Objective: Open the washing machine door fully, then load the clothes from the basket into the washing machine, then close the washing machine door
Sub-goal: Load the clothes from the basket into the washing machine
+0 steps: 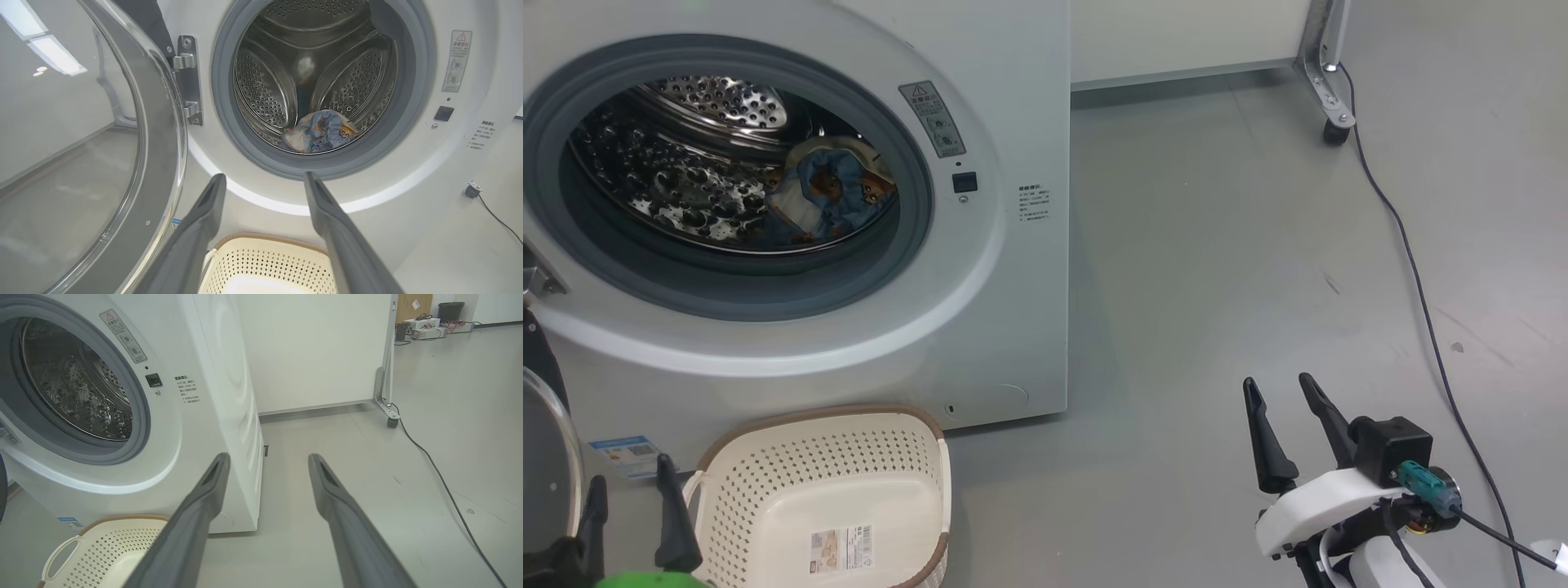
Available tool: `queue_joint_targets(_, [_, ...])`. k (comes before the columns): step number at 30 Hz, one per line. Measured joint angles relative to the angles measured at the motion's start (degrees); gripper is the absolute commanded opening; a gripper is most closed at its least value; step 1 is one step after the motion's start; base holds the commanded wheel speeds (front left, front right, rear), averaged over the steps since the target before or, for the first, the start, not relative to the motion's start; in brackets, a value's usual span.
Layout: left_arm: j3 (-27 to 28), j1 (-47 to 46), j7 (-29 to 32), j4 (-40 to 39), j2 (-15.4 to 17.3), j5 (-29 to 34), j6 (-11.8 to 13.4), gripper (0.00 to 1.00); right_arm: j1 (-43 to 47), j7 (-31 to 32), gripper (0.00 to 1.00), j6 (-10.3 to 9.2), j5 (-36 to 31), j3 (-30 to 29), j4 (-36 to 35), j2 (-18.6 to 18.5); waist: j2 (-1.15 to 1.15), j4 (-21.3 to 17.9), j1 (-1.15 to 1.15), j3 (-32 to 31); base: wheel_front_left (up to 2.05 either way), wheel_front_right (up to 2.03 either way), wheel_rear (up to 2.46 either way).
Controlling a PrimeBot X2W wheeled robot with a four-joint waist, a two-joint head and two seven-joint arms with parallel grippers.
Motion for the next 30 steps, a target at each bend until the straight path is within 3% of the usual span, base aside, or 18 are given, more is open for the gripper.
queue_joint_targets(11, [1.49, 6.31, 0.00, -4.65, -2.81, 1.70, -0.04, 1.00, 0.79, 0.00, 1.00, 0.12, -1.12, -0.47, -1.75, -0.26, 0.00, -0.53, 0.00, -1.23, 0.00, 0.00, 0.00])
queue_joint_targets(20, [2.56, 9.69, 0.00, -7.97, -3.13, 4.59, -0.25, 1.00, 1.63, 0.00, 1.00, 0.20, -1.72, -0.79, -2.34, -0.55, 0.00, -0.75, 0.00, -1.77, 0.00, 0.00, 0.00])
queue_joint_targets(24, [2.23, 11.11, 0.00, -9.18, -3.83, 5.01, -2.15, 1.00, 2.05, 0.00, 1.00, 0.30, -1.93, -0.90, -2.40, -0.54, 0.00, -0.79, 0.00, -1.94, 0.00, 0.00, 0.00])
queue_joint_targets(30, [2.74, 11.95, 0.00, -10.63, -4.07, 5.98, -3.10, 1.00, 2.09, 0.00, 1.00, 0.60, -1.99, -0.93, -2.57, -0.51, 0.00, -0.81, 0.00, -2.04, 0.00, 0.00, 0.00])
